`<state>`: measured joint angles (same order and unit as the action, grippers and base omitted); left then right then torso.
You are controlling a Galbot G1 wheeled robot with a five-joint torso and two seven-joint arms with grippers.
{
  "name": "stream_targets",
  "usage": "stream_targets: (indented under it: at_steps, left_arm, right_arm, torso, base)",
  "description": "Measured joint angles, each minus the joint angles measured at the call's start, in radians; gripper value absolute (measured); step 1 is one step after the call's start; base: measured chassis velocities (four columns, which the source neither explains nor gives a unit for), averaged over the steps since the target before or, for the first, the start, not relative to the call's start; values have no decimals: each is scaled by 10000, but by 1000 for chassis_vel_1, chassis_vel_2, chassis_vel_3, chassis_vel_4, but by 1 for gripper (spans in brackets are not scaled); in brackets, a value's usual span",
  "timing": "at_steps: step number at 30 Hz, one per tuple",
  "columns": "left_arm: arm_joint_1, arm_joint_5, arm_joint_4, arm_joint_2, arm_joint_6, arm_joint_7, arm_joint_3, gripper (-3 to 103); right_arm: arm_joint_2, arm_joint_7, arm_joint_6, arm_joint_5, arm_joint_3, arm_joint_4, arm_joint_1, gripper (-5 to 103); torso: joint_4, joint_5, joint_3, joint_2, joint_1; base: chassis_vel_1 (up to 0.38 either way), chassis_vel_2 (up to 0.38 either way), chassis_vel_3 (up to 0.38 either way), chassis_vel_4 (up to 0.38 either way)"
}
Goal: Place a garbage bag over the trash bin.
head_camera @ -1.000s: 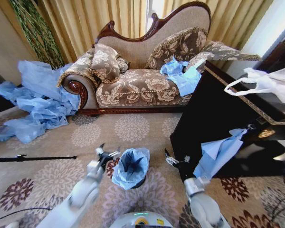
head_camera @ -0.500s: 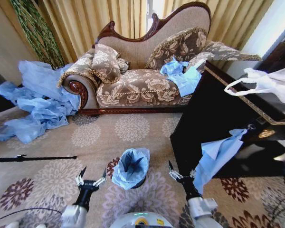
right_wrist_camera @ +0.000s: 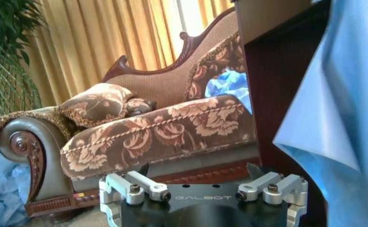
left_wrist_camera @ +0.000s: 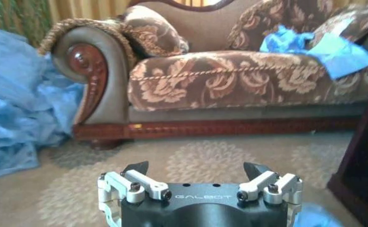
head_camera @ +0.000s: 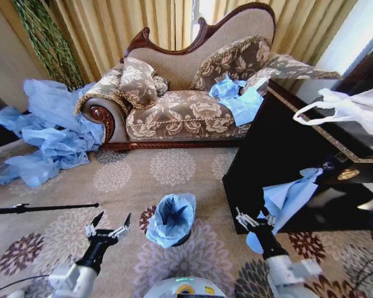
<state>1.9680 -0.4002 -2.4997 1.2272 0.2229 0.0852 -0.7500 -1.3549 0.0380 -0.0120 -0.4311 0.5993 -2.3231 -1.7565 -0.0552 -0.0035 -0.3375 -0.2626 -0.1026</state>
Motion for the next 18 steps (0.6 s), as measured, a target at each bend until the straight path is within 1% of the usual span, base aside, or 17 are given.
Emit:
stream_targets:
  at_steps: [2, 4, 6, 9, 12, 13, 15, 18]
  left_arm:
    - [-724, -342, 204, -313, 452, 176, 163, 100]
    - [-859, -400, 255, -382, 510, 208, 195, 100]
    - [-1329, -565, 504, -704, 661, 304, 353, 100]
    - [-1312, -541, 487, -702, 617, 326, 376, 100]
    - [-876, -291, 120, -415, 303, 324, 301, 100]
    - [-876, -291, 120, -415, 303, 324, 301, 100]
    - [-662, -157, 0, -306, 104, 296, 213, 100]
    - [-643, -135, -1, -301, 40, 284, 104, 100]
  right_arm:
    - [189, -176, -245, -81, -79, 323, 420, 100]
    - [225, -196, -272, -92, -91, 430, 534, 100]
    - [262, -238, -332, -84, -101, 777, 852, 100]
    - [138, -240, -323, -13, -103, 709, 714, 100]
    - [-235, -57, -49, 256, 31, 68, -71, 100]
    - [-235, -57, -49, 256, 31, 68, -71, 100]
    - [-416, 78, 71, 289, 177, -377, -467, 100]
    - [-475, 120, 146, 286, 233, -621, -645, 100]
  torso:
    - [-3, -2, -1, 1, -1]
    - [-2, -3, -2, 0, -1]
    - [-1, 0, -2, 1, -2]
    - [0, 1, -2, 1, -2]
    - [-1, 0, 0, 0, -1]
    - [-1, 0, 0, 0, -1]
    - [0, 0, 1, 0, 0]
    - [-1, -1, 1, 0, 0]
  base:
    - [0, 0, 0, 0]
    - [0, 0, 0, 0]
    - [0, 0, 0, 0]
    - [0, 0, 0, 0]
    - [0, 0, 0, 0]
    - [0, 0, 0, 0]
    - [0, 0, 0, 0]
    - [0, 0, 0, 0]
